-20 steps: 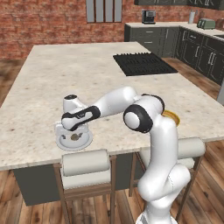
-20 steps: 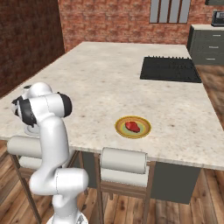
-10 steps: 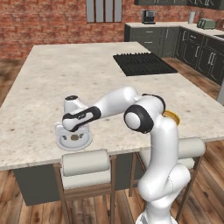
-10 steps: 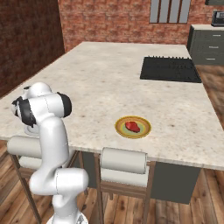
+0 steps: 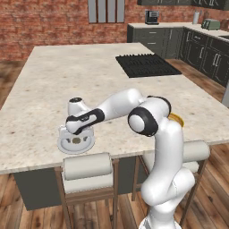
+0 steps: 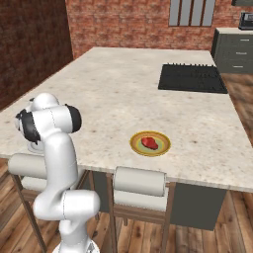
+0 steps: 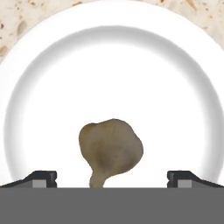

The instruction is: Transport the steak and garlic to the fridge. Place the steak on the rack containing meat and place the garlic on the rack containing the vegetable, ensuring meats and vegetables are on different racks.

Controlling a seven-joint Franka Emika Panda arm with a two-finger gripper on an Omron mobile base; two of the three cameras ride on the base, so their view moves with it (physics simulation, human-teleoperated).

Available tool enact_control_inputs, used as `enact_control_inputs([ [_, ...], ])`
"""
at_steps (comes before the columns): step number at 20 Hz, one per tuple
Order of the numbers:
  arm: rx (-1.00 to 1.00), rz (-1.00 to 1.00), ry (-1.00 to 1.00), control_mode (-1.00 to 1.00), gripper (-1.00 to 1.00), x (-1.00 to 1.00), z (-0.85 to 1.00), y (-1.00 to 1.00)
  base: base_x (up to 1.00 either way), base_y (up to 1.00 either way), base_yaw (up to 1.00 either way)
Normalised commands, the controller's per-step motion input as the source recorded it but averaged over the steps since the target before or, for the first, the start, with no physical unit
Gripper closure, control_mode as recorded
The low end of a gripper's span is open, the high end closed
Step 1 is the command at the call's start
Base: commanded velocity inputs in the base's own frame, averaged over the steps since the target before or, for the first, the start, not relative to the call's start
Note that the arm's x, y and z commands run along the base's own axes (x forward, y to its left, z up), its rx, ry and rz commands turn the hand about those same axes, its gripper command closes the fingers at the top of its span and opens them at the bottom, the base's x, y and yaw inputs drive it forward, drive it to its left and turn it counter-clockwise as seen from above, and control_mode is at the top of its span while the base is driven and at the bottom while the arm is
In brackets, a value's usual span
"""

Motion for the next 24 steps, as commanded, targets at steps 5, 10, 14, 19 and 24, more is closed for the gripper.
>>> enact_control_inputs([
  [5, 0.0, 0.0, 0.0, -1.0, -1.0, 0.0, -0.12, 0.0, 0.0, 0.0, 0.0],
  [10, 0.0, 0.0, 0.0, -1.0, -1.0, 0.03, -0.11, 0.0, 0.0, 0.0, 0.0],
  [14, 0.0, 0.0, 0.0, -1.0, -1.0, 0.11, -0.01, 0.0, 0.0, 0.0, 0.0],
  [19, 0.0, 0.0, 0.0, -1.0, -1.0, 0.1, -0.02, 0.0, 0.0, 0.0, 0.0],
  [24, 0.0, 0.0, 0.0, -1.0, -1.0, 0.18, -0.01, 0.0, 0.0, 0.0, 0.0],
])
